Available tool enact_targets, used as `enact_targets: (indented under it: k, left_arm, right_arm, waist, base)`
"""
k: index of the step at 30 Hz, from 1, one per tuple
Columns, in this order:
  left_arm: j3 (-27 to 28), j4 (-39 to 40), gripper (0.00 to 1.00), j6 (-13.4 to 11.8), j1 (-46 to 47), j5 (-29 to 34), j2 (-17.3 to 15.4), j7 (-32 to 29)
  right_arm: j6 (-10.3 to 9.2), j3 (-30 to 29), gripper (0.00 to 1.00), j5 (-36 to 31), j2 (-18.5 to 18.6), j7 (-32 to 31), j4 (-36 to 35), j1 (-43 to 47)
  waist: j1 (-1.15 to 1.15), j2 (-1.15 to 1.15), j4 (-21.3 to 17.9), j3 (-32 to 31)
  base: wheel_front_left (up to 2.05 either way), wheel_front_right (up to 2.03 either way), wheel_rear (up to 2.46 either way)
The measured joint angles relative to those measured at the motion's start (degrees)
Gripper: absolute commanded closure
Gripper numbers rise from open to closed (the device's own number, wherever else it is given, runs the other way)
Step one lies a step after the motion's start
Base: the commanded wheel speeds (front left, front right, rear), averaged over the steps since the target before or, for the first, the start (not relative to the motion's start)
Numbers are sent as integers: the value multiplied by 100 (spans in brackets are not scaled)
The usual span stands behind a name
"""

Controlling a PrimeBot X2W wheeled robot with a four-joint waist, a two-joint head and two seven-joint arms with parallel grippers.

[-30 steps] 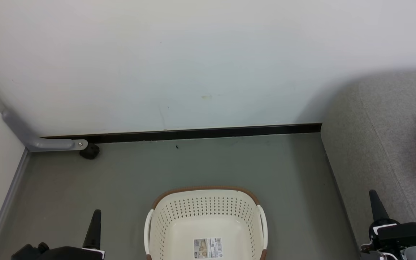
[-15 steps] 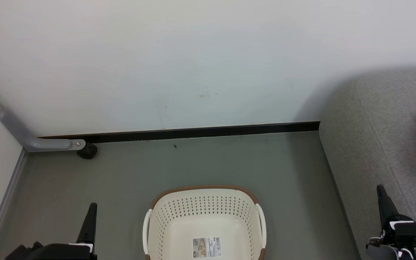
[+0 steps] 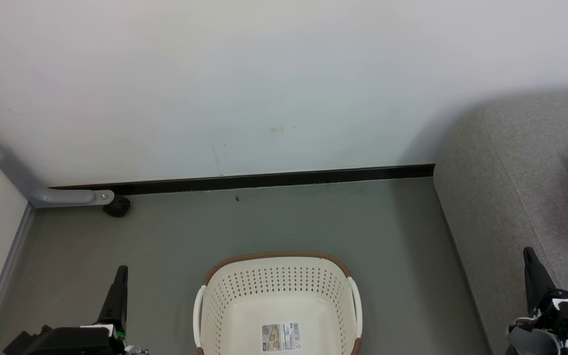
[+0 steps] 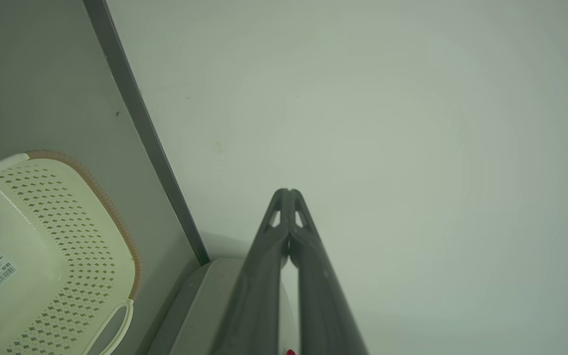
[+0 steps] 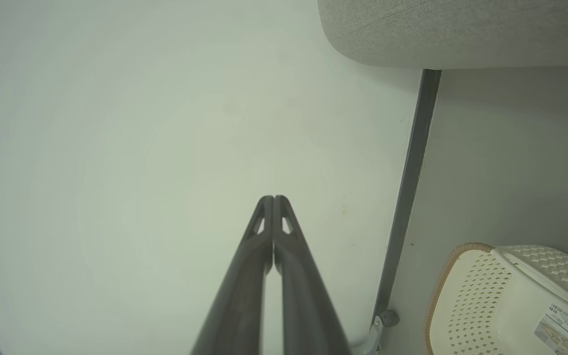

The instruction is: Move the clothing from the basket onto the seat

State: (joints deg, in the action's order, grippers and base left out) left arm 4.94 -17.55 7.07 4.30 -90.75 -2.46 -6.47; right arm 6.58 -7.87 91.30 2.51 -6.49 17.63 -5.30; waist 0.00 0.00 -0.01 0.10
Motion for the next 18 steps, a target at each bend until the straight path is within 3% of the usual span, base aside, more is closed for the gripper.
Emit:
enact_targets:
  k: [18]
  left_arm:
    - [2,3,100,0,0,-1,4,0]
  right_arm:
    - [0,-1,100,2,0,0,-11,0]
  waist:
    - [0,0,0,1]
  base:
    - [0,0,0]
